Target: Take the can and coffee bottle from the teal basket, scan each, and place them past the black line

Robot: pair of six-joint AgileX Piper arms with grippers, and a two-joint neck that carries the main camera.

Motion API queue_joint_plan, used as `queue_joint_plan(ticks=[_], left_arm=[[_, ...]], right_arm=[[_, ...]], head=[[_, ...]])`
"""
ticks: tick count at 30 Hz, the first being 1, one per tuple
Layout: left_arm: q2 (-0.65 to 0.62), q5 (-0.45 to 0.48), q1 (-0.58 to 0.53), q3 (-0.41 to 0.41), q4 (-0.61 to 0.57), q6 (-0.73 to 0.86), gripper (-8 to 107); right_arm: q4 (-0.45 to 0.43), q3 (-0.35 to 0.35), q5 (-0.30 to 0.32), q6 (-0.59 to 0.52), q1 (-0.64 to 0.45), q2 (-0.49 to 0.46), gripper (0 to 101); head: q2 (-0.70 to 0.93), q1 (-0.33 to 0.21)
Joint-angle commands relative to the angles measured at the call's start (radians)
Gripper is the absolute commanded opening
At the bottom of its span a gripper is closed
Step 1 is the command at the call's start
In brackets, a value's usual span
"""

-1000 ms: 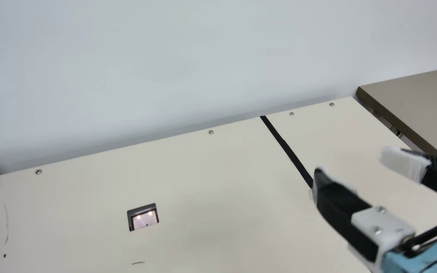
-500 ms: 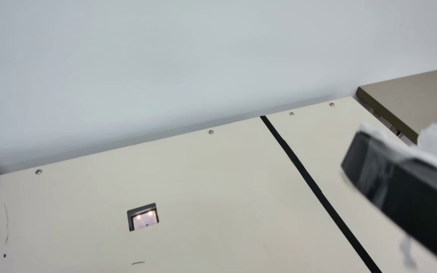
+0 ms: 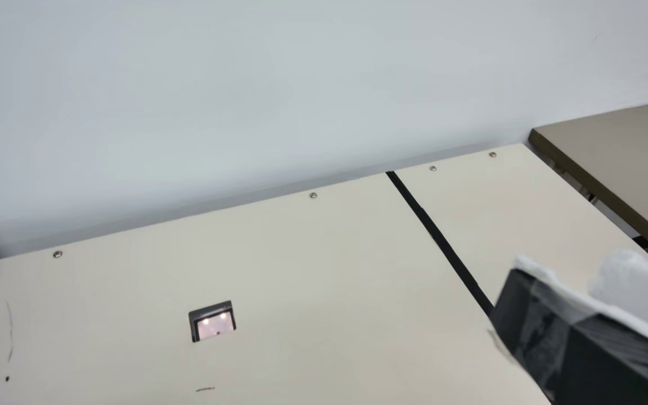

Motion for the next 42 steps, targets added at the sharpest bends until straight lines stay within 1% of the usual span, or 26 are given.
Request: queue_joint_plan(ticks=[1, 3, 6, 19, 24, 34, 37, 40, 42], left_arm=[[0.0, 0.0, 0.0, 0.0, 0.0, 0.0, 90], [0.0, 0.0, 0.0, 0.0, 0.0, 0.0, 90], [0.0, 0.0, 0.0, 0.0, 0.0, 0.0, 90], [0.0, 0.0, 0.0, 0.0, 0.0, 0.0, 90], [0.0, 0.0, 0.0, 0.0, 0.0, 0.0, 90], [0.0, 0.001, 0.001, 0.0, -0.002, 0.002, 90], [0.022, -0.014, 0.022, 0.0, -0.002, -0.009, 90], [0.1, -0.041, 0.052, -0.046, -0.014, -0.025, 90], [0.179, -0.057, 0.073, -0.105, -0.021, -0.041, 90]], right_arm=[[0.0, 0.0, 0.0, 0.0, 0.0, 0.0, 101], [0.0, 0.0, 0.0, 0.0, 0.0, 0.0, 101], [0.0, 0.0, 0.0, 0.0, 0.0, 0.0, 101], [0.0, 0.0, 0.0, 0.0, 0.0, 0.0, 101], [0.0, 0.0, 0.0, 0.0, 0.0, 0.0, 101], [0.0, 0.0, 0.0, 0.0, 0.0, 0.0, 101], [0.0, 0.0, 0.0, 0.0, 0.0, 0.0, 101], [0.0, 0.0, 0.0, 0.0, 0.0, 0.0, 101], [0.0, 0.0, 0.0, 0.0, 0.0, 0.0, 101]], head=[[0.008, -0.022], [0.043, -0.015], [0.146, -0.014], [0.768, -0.026], [0.97, -0.027], [0.97, -0.027], [0.97, -0.027], [0.97, -0.027], [0.97, -0.027]])
